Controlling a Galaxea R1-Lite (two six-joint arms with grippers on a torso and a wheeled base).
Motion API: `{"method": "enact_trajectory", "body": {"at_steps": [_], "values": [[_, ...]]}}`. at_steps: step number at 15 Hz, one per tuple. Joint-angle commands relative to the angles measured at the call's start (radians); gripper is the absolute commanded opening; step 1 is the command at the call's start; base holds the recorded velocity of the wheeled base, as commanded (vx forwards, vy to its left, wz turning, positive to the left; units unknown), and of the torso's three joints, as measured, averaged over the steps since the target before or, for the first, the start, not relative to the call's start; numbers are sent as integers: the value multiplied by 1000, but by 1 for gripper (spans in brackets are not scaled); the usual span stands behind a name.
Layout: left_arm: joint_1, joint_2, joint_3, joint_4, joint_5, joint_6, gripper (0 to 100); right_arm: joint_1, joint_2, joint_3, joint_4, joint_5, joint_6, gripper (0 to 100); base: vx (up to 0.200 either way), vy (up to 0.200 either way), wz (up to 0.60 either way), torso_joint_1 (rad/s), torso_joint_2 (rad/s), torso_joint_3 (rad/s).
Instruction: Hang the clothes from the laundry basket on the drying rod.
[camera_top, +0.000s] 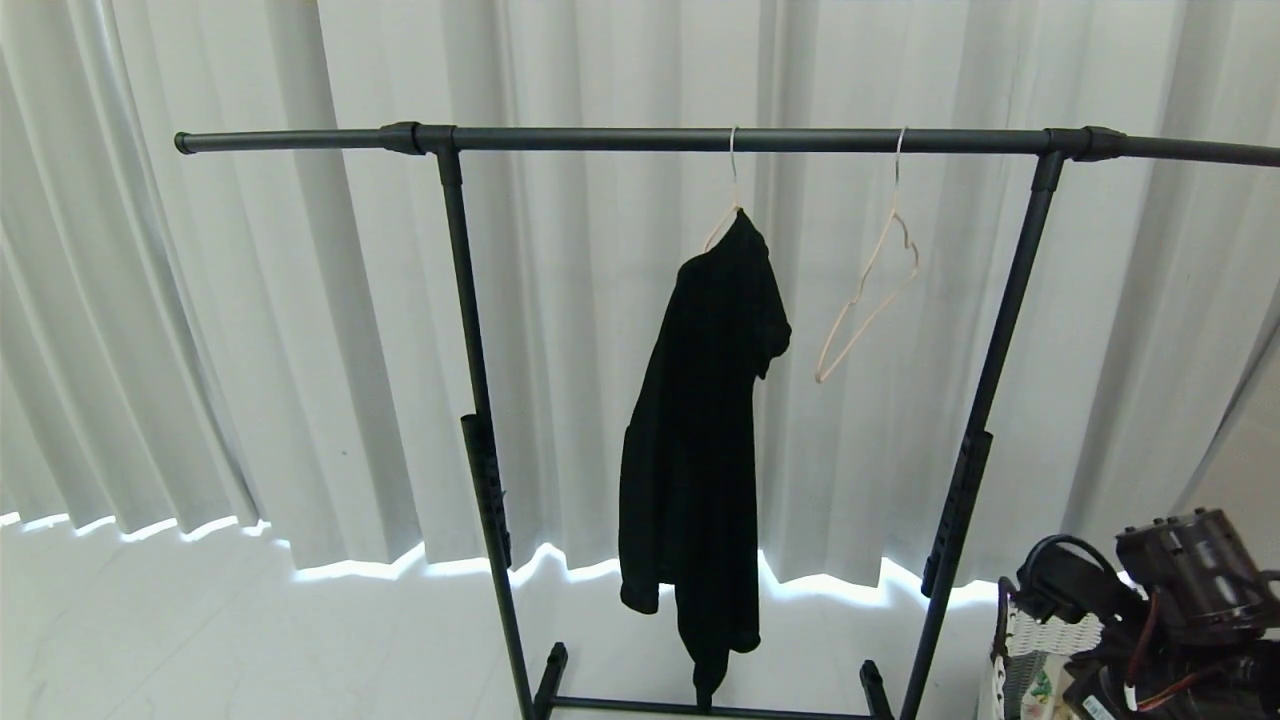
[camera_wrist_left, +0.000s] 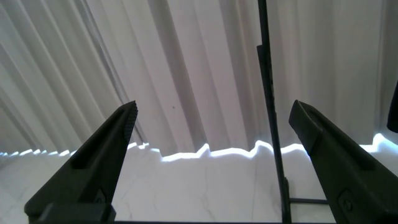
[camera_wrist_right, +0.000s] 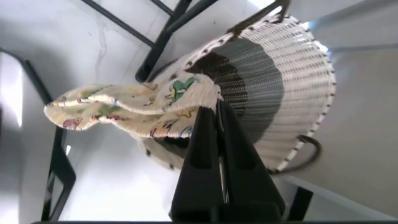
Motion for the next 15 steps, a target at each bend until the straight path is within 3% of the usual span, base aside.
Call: {"method": "enact_trajectory", "body": {"at_steps": [1, 3, 10, 15], "values": [[0, 0, 0, 0, -1, 7, 100, 47, -200, -179, 186, 1, -1, 0, 0, 0, 0, 0, 0, 0], [0, 0, 0, 0, -1, 6, 100, 84, -234, -242, 262, 1, 1, 0, -200, 0, 0, 5, 2, 2], [0, 0, 0, 0, 0, -3, 100, 169, -232, -307, 288, -1, -1, 0, -200, 0, 0, 0, 1, 1], [0, 0, 0, -2, -15, 6, 100, 222, -214, -310, 289, 1, -1, 0, 0, 0, 0, 0, 0, 0]]}}
